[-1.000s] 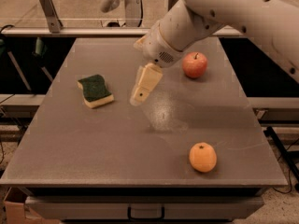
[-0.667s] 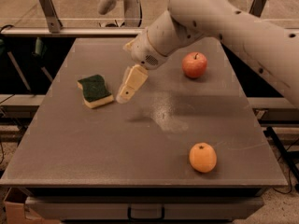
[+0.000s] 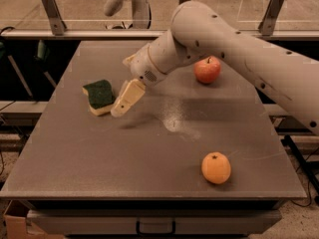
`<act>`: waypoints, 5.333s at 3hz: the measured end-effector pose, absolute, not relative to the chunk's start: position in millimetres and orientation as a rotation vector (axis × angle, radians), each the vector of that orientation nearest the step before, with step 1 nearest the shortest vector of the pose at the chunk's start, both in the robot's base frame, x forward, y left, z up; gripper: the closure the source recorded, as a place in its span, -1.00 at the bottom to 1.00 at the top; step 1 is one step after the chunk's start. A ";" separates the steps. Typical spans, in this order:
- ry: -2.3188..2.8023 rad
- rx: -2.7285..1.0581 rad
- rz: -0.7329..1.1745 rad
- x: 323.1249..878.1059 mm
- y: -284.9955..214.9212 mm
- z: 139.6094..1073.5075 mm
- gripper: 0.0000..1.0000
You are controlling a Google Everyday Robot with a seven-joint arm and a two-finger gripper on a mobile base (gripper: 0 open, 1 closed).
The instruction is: Move sponge near apple
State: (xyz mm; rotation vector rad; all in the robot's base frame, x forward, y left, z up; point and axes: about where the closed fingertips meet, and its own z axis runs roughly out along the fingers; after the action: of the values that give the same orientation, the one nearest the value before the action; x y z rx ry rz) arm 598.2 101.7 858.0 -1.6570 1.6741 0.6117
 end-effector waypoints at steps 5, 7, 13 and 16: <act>1.683 -1.428 0.369 620.4 18.5 924.0 1.00; 1.664 -1.340 0.203 640.2 -53.6 977.7 1.00; 1.771 -1.320 -0.142 723.0 -293.9 946.2 1.00; 1.848 -1.486 0.058 713.2 -255.7 868.5 0.08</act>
Offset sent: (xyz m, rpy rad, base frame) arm 0.0063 0.0304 -0.0237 0.0955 0.0402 -0.0462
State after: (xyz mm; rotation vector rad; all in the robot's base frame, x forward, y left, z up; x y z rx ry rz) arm 713.2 -255.7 868.5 -1.4862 1.8476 0.0580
